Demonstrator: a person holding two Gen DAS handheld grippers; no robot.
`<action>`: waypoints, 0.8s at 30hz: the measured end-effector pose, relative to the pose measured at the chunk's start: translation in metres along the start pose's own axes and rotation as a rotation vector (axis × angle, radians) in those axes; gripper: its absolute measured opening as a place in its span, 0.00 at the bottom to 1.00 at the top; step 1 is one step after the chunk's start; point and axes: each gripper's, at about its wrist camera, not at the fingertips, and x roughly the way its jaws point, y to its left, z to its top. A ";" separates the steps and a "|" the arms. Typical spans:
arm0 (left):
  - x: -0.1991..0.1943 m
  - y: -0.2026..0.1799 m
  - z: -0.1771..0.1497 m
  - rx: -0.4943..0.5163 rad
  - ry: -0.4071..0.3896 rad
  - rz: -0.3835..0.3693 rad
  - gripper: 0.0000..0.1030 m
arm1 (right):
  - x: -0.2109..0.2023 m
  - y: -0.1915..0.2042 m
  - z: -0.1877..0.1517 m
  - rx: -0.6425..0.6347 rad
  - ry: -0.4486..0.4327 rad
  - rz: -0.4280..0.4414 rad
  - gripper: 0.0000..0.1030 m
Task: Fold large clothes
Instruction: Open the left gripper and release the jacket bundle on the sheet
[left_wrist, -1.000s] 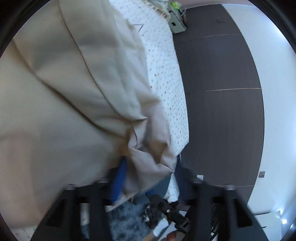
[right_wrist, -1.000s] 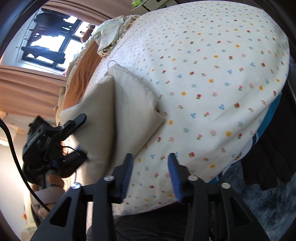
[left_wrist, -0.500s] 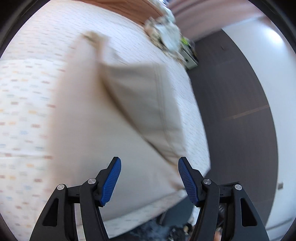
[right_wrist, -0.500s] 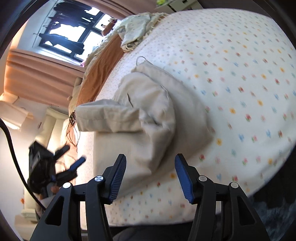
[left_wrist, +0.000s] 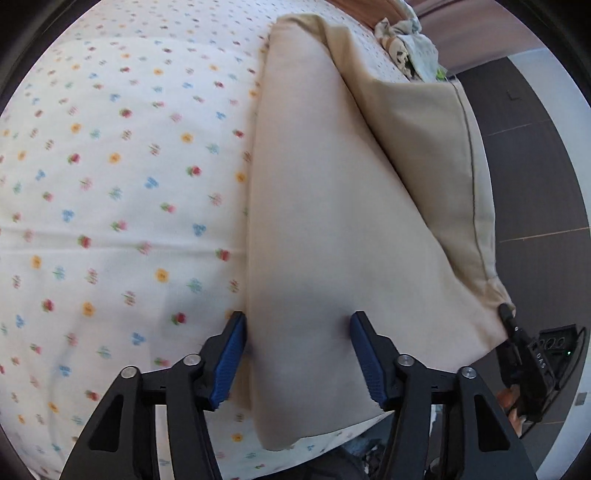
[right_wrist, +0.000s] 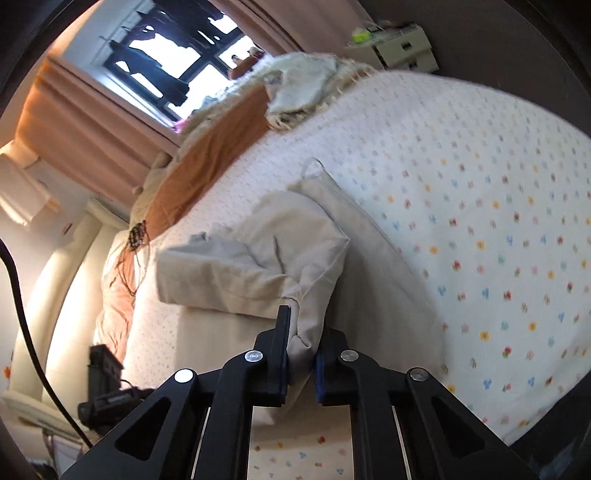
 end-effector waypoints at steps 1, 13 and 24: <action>0.000 -0.004 0.000 0.009 -0.008 0.011 0.55 | -0.006 0.001 0.001 -0.005 -0.013 0.005 0.10; 0.022 -0.038 0.010 0.071 -0.011 0.041 0.54 | -0.028 -0.052 -0.029 0.105 -0.019 -0.048 0.09; 0.016 -0.034 0.000 0.058 -0.030 0.050 0.51 | -0.006 -0.064 -0.041 0.134 0.032 -0.052 0.10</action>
